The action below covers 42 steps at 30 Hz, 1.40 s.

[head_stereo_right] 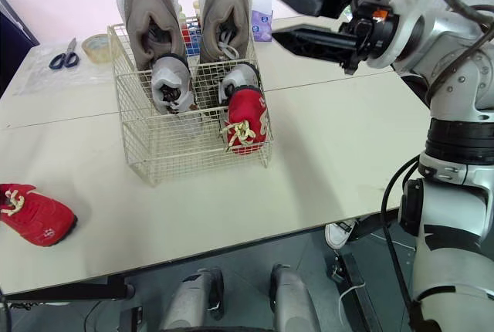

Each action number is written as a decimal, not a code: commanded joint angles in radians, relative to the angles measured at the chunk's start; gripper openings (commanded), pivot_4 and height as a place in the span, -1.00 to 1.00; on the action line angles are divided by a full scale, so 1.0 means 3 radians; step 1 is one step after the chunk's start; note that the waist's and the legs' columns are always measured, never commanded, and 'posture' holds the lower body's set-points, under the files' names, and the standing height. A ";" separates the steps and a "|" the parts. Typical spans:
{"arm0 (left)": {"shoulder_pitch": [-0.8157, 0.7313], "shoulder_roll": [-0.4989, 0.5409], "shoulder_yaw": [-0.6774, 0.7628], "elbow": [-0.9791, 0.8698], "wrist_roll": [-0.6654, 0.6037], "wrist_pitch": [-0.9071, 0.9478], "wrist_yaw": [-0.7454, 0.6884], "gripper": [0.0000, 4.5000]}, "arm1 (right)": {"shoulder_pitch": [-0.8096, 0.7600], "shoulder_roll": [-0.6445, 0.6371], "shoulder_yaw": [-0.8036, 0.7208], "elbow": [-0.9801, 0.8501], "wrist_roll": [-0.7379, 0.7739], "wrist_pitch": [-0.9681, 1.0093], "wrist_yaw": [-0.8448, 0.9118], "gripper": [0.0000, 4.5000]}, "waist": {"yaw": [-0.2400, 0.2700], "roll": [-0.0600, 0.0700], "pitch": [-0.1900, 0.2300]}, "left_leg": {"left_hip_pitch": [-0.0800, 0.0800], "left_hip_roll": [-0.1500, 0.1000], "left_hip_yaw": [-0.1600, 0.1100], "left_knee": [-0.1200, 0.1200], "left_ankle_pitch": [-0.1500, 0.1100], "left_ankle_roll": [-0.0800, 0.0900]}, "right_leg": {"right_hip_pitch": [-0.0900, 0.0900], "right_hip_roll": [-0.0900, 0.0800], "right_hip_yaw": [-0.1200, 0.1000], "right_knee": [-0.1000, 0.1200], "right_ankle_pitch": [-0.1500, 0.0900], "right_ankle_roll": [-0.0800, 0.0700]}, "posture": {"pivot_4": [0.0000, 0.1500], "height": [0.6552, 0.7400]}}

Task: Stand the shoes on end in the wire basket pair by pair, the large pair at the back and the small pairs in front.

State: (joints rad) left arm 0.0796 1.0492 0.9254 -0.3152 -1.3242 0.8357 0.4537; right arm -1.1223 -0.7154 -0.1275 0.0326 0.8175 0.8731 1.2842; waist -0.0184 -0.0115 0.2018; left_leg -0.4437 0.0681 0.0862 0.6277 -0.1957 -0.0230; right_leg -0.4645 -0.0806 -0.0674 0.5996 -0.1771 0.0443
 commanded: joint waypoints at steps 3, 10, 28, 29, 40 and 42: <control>0.0460 -0.0003 0.0773 -0.0105 -0.0523 0.0845 0.1044 0.98 | 0.0141 -0.0087 0.0442 -0.0514 -0.0059 -0.0119 0.0403 1.00 | 0.0019 -0.0008 -0.0004 | -0.0001 0.0002 -0.0001 -0.0001 -0.0004 -0.0006 | -0.0002 0.0001 -0.0001 0.0002 -0.0004 0.0005 | 1.00 1.00; 0.1274 -0.0561 0.0803 -0.0287 -0.1849 0.0310 0.2216 0.98 | 0.0233 -0.0137 0.0807 -0.0516 -0.0331 -0.0438 0.0802 1.00 | 0.0023 -0.0020 -0.0011 | 0.0001 -0.0001 0.0000 0.0007 -0.0010 -0.0014 | -0.0003 -0.0018 0.0003 -0.0003 0.0000 -0.0002 | 1.00 1.00; 0.0471 -0.0528 -0.0438 0.0358 -0.1375 -0.0217 0.2071 0.98 | 0.0439 -0.0347 0.0930 -0.0691 -0.0519 -0.0502 0.0869 1.00 | 0.0023 -0.0032 -0.0025 | 0.0002 0.0058 0.0044 0.0000 -0.0021 -0.0031 | -0.0009 -0.0007 -0.0087 -0.0095 0.0091 -0.0031 | 1.00 1.00; 0.0453 -0.0544 -0.0450 0.0382 -0.1344 -0.0223 0.2112 0.98 | 0.0448 -0.0358 0.0914 -0.0702 -0.0511 -0.0489 0.0855 1.00 | 0.0026 -0.0034 -0.0026 | 0.0001 0.0058 0.0047 0.0002 -0.0022 -0.0033 | -0.0016 -0.0007 -0.0084 -0.0083 0.0087 -0.0028 | 1.00 1.00; 0.0457 -0.0820 -0.0512 0.0346 -0.1364 -0.0347 0.2300 0.61 | 0.0506 -0.0396 0.0878 -0.0742 -0.0514 -0.0462 0.0734 1.00 | 0.0024 -0.0034 -0.0026 | 0.0015 0.0056 0.0052 0.0018 -0.0026 -0.0039 | -0.0027 -0.0006 -0.0070 -0.0056 0.0083 -0.0026 | 1.00 1.00; 0.0428 -0.0868 -0.0554 0.0370 -0.1311 -0.0362 0.2298 0.18 | 0.0497 -0.0394 0.0881 -0.0730 -0.0524 -0.0469 0.0722 1.00 | 0.0022 -0.0034 -0.0027 | 0.0020 0.0056 0.0052 0.0019 -0.0026 -0.0039 | -0.0027 -0.0005 -0.0071 -0.0057 0.0084 -0.0027 | 1.00 1.00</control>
State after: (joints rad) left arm 0.1965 0.8012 0.7734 -0.2187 -1.7353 0.7277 1.1295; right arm -0.9593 -0.8252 0.1718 -0.1711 0.6581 0.7427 1.5048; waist -0.0119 -0.0219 0.1938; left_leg -0.4367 0.0847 0.1022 0.6334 -0.2034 -0.0347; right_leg -0.4723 -0.0822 -0.0886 0.5821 -0.1517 0.0360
